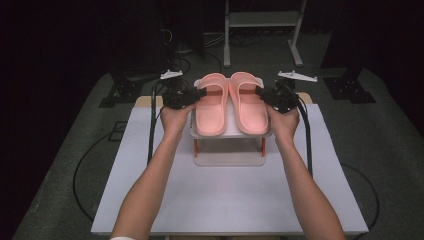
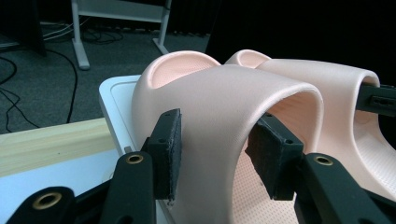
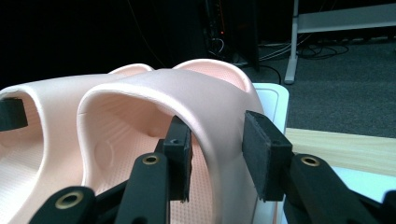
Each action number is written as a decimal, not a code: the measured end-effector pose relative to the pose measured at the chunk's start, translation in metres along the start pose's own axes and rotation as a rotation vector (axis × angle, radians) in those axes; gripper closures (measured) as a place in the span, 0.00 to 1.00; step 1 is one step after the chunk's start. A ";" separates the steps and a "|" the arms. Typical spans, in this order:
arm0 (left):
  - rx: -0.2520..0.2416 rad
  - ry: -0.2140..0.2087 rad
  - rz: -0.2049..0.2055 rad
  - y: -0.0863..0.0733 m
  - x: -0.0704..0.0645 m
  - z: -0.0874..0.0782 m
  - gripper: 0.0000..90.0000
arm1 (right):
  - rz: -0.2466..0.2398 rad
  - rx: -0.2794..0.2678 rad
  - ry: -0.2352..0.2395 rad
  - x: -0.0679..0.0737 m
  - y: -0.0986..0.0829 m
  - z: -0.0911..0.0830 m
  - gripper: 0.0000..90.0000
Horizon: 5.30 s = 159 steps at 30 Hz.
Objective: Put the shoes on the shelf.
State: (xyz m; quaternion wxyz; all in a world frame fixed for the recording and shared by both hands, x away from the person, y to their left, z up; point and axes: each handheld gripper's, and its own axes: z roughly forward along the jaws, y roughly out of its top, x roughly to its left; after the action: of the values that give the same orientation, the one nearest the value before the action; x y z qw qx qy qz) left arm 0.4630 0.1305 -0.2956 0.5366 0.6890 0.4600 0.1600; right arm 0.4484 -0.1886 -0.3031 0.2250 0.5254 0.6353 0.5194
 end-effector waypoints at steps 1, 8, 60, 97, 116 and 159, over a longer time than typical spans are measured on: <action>-0.002 -0.001 -0.001 0.000 0.000 0.000 0.61 | -0.001 0.001 0.000 0.000 0.000 0.000 0.69; -0.001 -0.001 0.006 0.001 0.000 0.003 0.61 | -0.014 0.007 0.007 0.004 0.001 0.002 0.68; -0.025 -0.034 0.052 -0.006 -0.006 -0.018 0.56 | -0.036 0.009 0.099 -0.004 0.004 -0.023 0.58; -0.040 -0.082 0.052 -0.026 -0.005 -0.042 0.50 | -0.027 0.001 0.190 -0.018 -0.018 -0.045 0.51; -0.037 -0.118 0.050 -0.035 -0.004 -0.052 0.45 | -0.023 -0.016 0.221 -0.027 -0.027 -0.059 0.47; -0.073 -0.145 0.041 -0.069 -0.004 -0.080 0.34 | -0.021 0.006 0.253 -0.047 -0.060 -0.092 0.39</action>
State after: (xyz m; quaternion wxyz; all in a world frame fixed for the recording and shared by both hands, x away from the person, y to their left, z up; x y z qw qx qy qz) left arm 0.3719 0.1751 -0.3264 0.5898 0.6882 0.3997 0.1372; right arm 0.3624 -0.2639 -0.3360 0.1471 0.4495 0.6656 0.5773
